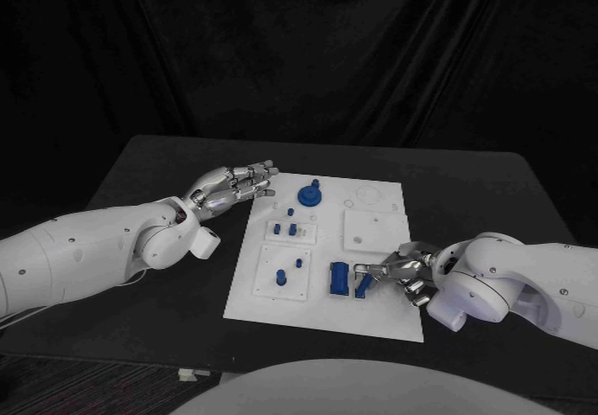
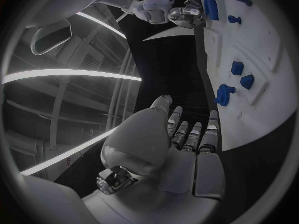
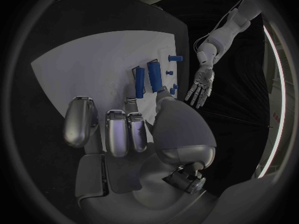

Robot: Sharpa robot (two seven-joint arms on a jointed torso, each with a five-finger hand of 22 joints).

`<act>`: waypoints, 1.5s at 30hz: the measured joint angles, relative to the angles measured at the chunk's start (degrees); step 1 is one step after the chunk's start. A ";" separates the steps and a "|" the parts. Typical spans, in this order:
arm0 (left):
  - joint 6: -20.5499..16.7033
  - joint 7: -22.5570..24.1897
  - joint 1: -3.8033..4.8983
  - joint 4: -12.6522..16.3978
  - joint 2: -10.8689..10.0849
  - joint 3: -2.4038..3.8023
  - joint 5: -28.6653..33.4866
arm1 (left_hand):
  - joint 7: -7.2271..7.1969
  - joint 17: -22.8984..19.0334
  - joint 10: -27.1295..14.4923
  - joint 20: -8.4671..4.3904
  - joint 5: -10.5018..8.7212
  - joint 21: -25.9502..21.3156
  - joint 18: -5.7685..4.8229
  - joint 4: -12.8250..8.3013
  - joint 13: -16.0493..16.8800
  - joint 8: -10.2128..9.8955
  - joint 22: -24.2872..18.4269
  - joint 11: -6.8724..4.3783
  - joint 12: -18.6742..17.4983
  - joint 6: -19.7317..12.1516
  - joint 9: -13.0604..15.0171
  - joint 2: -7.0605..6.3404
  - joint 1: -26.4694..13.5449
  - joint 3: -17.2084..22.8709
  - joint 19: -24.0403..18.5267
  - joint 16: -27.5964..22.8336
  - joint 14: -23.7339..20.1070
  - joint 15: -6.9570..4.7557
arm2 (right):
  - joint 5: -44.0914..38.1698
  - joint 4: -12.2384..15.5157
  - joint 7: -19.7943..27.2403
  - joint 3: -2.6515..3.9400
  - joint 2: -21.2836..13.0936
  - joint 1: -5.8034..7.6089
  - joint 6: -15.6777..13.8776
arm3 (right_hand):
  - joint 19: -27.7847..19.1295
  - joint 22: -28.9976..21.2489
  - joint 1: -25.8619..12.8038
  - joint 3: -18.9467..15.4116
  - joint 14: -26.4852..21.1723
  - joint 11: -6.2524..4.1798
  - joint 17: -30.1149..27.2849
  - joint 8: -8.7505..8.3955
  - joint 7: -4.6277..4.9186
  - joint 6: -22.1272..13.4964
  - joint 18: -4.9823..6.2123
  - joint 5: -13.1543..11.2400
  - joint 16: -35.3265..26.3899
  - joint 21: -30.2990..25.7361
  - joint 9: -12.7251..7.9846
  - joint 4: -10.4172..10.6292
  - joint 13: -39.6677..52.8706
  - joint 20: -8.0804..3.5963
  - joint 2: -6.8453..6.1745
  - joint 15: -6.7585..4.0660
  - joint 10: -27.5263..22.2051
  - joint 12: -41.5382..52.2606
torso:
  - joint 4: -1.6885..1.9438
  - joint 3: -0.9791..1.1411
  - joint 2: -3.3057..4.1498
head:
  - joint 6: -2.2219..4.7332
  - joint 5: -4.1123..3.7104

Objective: Assemble the parts on the task board

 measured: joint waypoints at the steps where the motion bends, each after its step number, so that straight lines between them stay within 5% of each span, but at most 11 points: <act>1: 0.01 -0.02 0.00 0.00 0.00 0.00 0.00 | 0.00 0.00 0.01 0.00 0.00 0.00 0.00 0.00 0.00 0.00 -0.01 0.01 0.00 0.00 0.01 0.00 0.00 0.00 0.00 0.00 0.00 0.00 | -0.01 0.05 0.02 0.00 -0.04 0.00 -0.03 | 0.00 0.00 0.00 -0.03 0.00 0.00 0.00 0.10 -0.04 -0.04 0.00 0.00 0.00 0.00 0.11 -0.03 0.00 0.00 0.00 0.00 0.00 0.00 | 0.00 0.00 0.00 | 0.00 0.01; 32: 0.12 -0.41 -0.04 0.05 0.01 0.00 0.00 | 0.52 0.00 0.22 0.21 0.00 0.00 0.00 -0.39 0.10 0.66 -0.16 0.22 0.44 1.72 0.18 0.00 0.00 0.71 0.21 0.00 0.00 0.00 | -0.17 1.68 1.00 0.05 -0.75 0.78 -1.55 | 0.21 -0.02 1.45 -1.41 -0.21 -0.14 0.00 3.22 -0.34 -1.59 -0.01 0.80 0.22 0.00 1.92 0.34 -0.01 -0.21 2.36 -0.21 0.14 0.00 | 0.04 -0.01 0.05 | 0.00 0.26; 35: 0.12 -0.45 -0.04 0.05 0.02 0.00 0.00 | 0.52 0.00 0.34 0.10 0.00 0.00 0.00 -0.39 0.09 0.66 -0.16 0.33 0.44 1.72 0.18 0.00 0.00 0.71 0.32 0.00 0.00 0.00 | -0.34 1.72 0.99 0.05 -0.75 0.80 -1.64 | 0.21 -0.02 2.35 -2.16 0.01 -0.43 0.00 5.27 -0.38 -1.55 -0.01 3.12 0.22 0.00 3.10 -0.09 0.04 -0.21 3.26 -0.43 -0.03 0.00 | 0.04 -0.01 0.04 | 0.00 0.11; 37: 0.13 -0.47 -0.05 0.04 0.05 0.00 0.00 | 0.52 0.00 0.40 0.00 0.00 0.00 0.00 -0.39 0.09 0.66 -0.16 0.39 0.44 1.72 0.18 0.00 0.00 0.71 0.42 0.00 0.00 0.00 | -0.63 1.74 0.95 0.05 -0.75 0.82 -1.65 | 0.22 -0.02 3.64 -2.38 -0.02 -0.85 0.00 7.92 -0.95 -0.98 -0.01 6.93 0.22 0.00 4.91 -0.84 0.04 -0.64 3.81 -0.85 0.17 0.00 | 0.04 -0.01 0.03 | 0.00 0.04; 41: 0.15 -0.52 -0.05 0.03 0.10 0.00 0.00 | 0.53 0.00 0.41 0.00 0.00 0.00 -0.01 -0.39 0.09 0.66 -0.16 0.40 0.44 1.96 0.18 0.06 -0.07 0.70 0.41 0.00 0.00 0.00 | -1.66 1.78 0.78 0.05 -0.77 0.83 -1.53 | 0.27 -0.02 5.69 -3.03 -0.08 -2.37 0.00 19.00 -2.76 -4.25 -0.02 14.94 0.22 0.00 15.10 -2.56 0.04 -1.93 4.46 -1.98 0.08 0.00 | 0.04 -0.01 0.03 | 0.00 0.00; 45: 0.17 -0.56 -0.05 0.01 0.10 0.00 0.00 | 0.52 0.00 0.41 0.00 0.00 0.00 0.00 -0.39 0.09 0.66 -0.16 0.40 0.44 2.13 0.18 0.25 -0.25 0.70 0.41 0.00 0.00 0.00 | -3.55 1.82 0.45 0.05 -0.77 0.83 -1.23 | 0.31 -0.03 5.97 -3.11 -0.09 -2.76 0.00 22.43 -3.38 -6.33 -0.01 16.63 0.22 0.00 18.98 -2.63 0.04 -1.96 4.74 -2.36 0.10 0.00 | 0.03 -0.01 0.03 | 0.00 -0.07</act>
